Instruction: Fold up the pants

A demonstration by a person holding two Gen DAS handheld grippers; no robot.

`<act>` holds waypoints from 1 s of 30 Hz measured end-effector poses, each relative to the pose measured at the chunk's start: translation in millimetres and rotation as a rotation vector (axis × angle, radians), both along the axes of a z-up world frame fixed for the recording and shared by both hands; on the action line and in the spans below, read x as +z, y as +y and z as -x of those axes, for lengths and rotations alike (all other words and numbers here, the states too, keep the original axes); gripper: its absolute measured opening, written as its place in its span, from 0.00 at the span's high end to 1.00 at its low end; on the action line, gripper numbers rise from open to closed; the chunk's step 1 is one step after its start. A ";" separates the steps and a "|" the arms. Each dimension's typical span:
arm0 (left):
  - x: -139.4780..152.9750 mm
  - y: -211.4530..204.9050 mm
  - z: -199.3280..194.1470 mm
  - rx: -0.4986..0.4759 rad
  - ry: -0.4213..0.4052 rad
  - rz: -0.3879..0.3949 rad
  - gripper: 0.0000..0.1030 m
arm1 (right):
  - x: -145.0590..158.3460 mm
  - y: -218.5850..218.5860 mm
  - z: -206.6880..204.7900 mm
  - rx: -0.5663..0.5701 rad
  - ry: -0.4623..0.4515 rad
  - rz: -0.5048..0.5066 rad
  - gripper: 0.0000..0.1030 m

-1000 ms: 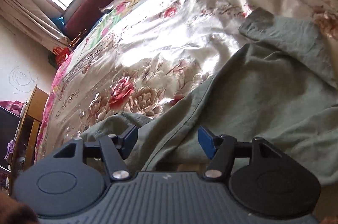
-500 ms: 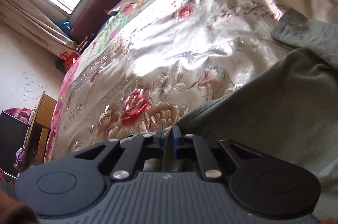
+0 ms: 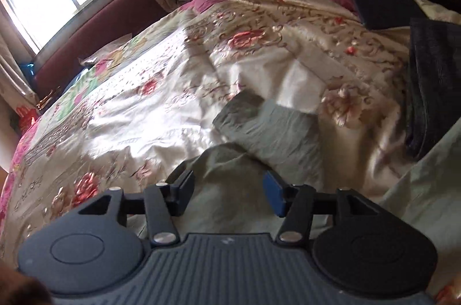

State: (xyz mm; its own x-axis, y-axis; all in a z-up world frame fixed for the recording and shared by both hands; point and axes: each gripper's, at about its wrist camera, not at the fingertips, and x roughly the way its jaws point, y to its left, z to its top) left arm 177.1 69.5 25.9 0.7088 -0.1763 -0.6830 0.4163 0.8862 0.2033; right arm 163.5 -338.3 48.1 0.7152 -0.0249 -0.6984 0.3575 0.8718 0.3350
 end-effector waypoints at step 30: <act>28.6 -124.0 -0.2 -0.231 -0.027 0.043 0.39 | 123.4 -130.5 -3.8 -0.039 -0.709 -0.241 0.91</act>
